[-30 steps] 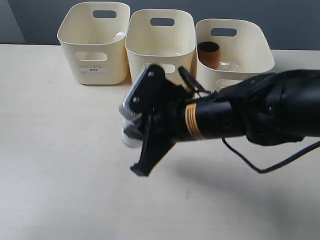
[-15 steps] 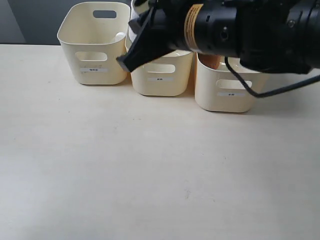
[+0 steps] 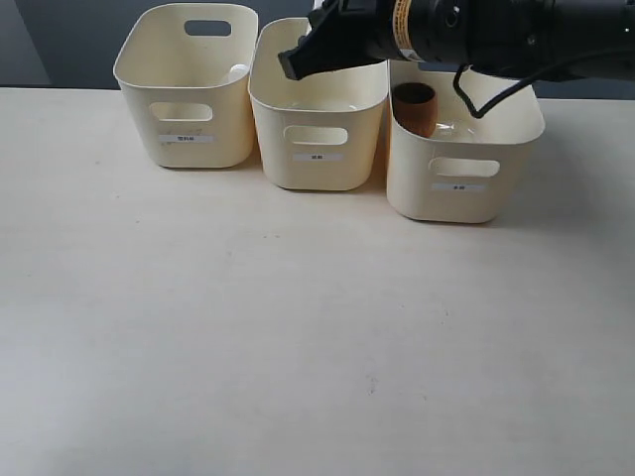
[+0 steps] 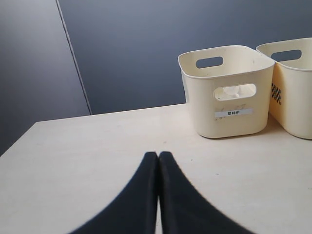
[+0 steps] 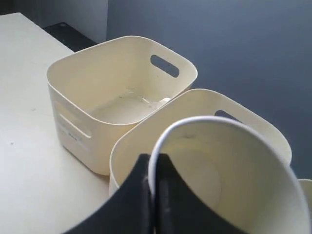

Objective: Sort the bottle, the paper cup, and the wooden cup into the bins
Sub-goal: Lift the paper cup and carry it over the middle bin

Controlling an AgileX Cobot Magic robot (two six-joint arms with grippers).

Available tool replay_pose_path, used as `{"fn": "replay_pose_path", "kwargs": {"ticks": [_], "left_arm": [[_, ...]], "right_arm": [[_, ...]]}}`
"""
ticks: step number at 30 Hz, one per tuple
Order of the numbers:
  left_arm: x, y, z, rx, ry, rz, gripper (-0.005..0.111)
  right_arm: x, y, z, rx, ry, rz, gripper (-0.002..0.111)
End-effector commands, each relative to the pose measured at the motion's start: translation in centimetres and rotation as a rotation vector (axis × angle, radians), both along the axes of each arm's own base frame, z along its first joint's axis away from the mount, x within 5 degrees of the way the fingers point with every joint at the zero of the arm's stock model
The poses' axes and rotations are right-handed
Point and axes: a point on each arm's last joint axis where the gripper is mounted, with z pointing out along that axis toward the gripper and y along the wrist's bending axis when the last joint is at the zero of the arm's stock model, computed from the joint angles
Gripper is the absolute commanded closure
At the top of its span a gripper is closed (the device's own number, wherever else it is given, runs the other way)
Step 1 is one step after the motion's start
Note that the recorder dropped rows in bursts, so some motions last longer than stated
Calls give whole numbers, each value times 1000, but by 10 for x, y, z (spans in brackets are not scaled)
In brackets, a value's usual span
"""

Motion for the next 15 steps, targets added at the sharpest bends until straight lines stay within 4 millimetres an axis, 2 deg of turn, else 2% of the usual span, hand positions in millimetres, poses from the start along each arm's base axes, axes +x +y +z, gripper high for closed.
{"fn": "replay_pose_path", "kwargs": {"ticks": [1,8,15], "left_arm": [[0,0,0,-2,-10,1,107],[0,0,0,-2,-10,1,107],[0,0,0,-2,-10,1,107]], "right_arm": [[24,-9,-12,53,38,-6,109],[53,-28,-44,83,113,-32,109],[64,-25,-65,46,135,0,109]]}}
